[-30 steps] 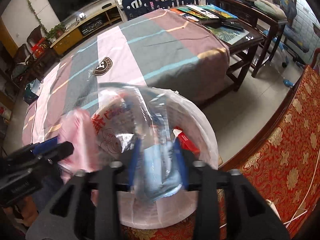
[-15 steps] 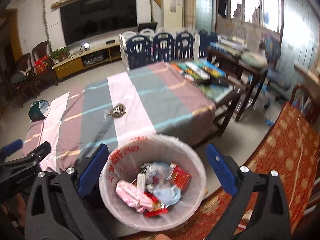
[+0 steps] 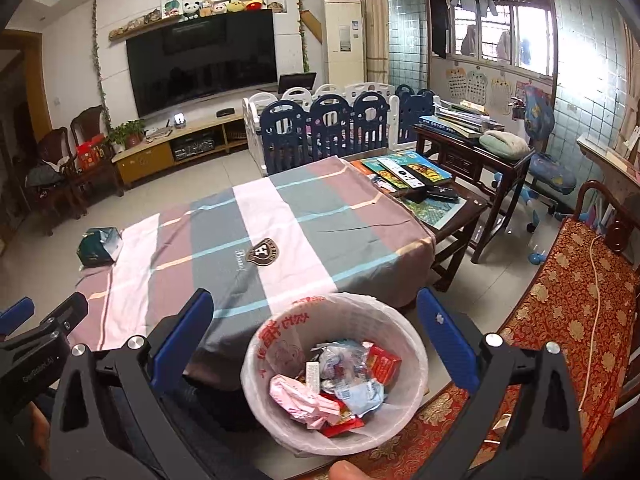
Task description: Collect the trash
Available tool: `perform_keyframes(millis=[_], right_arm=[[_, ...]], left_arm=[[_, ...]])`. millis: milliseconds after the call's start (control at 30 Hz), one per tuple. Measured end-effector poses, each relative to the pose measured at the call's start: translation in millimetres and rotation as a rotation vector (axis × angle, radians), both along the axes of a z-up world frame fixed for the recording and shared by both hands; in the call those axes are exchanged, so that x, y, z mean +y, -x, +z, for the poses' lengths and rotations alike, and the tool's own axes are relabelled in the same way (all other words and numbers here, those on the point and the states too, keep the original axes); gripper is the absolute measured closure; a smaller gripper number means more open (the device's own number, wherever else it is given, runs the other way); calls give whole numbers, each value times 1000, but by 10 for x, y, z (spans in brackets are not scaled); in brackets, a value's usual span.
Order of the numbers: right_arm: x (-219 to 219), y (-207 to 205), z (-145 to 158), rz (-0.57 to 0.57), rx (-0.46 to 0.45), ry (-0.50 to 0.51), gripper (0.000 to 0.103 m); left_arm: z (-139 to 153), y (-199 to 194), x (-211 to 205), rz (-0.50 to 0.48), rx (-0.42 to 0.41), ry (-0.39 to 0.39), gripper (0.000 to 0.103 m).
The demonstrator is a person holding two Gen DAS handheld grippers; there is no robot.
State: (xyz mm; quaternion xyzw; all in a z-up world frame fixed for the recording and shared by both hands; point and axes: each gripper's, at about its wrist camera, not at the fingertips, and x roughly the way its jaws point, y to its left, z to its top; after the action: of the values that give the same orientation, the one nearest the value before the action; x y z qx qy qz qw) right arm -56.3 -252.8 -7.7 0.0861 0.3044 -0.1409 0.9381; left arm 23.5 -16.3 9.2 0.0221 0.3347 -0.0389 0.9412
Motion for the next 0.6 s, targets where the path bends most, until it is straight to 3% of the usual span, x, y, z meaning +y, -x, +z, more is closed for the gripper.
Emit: perform_keyframes(millis=[233,600], right_arm=[[131,-18,-36,27,7,2,4],[124,-10,-115,23,11,-13,4]], left_arm=[[107,115,50,10,-38,-23,4],[80,92,23,8,-30,-44,4]])
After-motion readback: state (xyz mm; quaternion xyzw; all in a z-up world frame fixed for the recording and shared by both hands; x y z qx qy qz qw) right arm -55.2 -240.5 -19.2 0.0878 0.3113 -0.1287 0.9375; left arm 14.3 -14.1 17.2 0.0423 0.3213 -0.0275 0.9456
